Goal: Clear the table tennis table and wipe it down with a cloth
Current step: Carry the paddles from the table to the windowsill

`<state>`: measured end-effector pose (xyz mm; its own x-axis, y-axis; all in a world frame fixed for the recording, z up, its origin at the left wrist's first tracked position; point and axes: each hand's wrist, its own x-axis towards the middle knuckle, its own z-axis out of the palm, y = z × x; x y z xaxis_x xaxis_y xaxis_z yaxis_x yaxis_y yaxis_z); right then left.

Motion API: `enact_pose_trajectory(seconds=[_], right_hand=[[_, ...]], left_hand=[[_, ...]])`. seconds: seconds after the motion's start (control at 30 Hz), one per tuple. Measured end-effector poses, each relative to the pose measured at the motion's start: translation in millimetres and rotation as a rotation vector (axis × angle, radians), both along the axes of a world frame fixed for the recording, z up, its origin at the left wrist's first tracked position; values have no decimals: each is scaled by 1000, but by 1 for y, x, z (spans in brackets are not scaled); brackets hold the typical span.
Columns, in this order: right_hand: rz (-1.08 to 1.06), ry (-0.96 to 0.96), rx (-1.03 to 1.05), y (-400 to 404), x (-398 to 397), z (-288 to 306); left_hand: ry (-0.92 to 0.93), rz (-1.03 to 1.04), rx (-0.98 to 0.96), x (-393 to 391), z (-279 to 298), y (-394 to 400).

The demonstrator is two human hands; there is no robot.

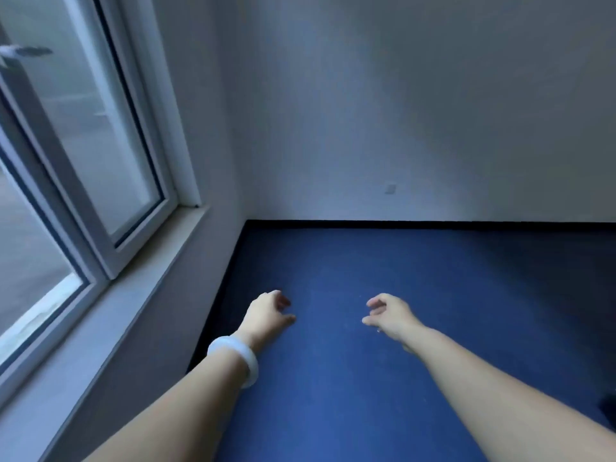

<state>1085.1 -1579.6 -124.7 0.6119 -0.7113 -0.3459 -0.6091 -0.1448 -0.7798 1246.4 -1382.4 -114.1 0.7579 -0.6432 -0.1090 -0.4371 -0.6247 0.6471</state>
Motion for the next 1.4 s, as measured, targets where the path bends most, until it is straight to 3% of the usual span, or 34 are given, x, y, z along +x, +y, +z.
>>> enact_pose_trajectory(seconds=[0.23, 0.77, 1.07, 1.4], right_hand=[[-321, -84, -12, -120, -99, 19], [-1076, -25, -115, -310, -259, 28], [-1364, -31, -61, -373, -345, 3], [-1540, -32, -3, -504, -443, -12]], left_hand=[[-22, -311, -12, -50, 20, -180], [-46, -1086, -29, -157, 23, -547], [12, -1359, 2, -276, 9, -687], [-36, -1486, 7, -393, 1, -848]])
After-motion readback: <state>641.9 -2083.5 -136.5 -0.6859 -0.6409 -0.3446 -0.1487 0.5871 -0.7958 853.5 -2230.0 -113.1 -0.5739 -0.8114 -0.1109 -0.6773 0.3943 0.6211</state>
